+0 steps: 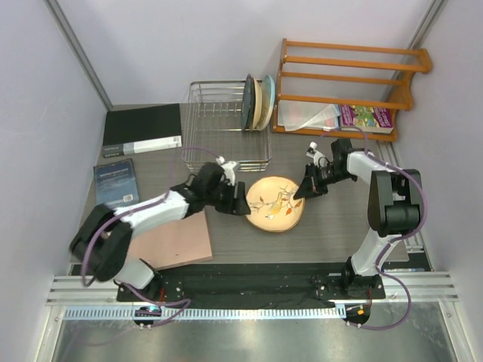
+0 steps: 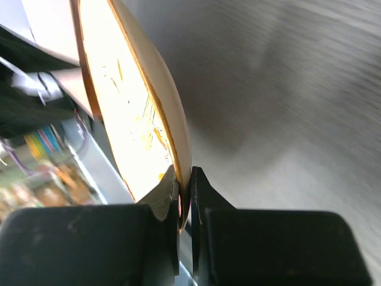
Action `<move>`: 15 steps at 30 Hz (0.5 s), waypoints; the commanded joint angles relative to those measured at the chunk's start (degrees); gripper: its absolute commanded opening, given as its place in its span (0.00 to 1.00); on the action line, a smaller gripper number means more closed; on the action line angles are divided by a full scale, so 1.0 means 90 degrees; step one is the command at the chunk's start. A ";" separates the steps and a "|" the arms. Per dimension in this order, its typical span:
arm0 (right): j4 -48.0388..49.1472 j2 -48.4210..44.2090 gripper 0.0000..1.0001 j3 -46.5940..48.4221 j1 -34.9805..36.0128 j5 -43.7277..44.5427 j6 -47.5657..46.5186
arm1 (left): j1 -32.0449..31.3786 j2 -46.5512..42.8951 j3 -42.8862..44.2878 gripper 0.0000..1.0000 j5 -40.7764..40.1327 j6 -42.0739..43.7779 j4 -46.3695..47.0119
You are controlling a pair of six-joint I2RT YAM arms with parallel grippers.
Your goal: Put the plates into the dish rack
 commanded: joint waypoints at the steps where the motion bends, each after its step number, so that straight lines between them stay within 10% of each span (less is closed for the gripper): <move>1: -0.3603 -0.0442 0.01 0.1391 0.0019 -0.0490 -0.2749 | 0.0726 -0.1753 0.0114 0.62 0.0412 0.1331 -0.1135; 7: -0.5534 -0.0432 0.01 0.3694 0.0311 -0.0236 -0.3772 | 0.1264 -0.2917 0.0778 0.65 -0.1050 0.2220 -0.1156; 15: -0.4025 0.1010 0.01 0.8900 0.1649 0.0903 -0.0260 | 0.2562 -0.2879 0.0788 0.64 -0.2644 0.2543 -0.0599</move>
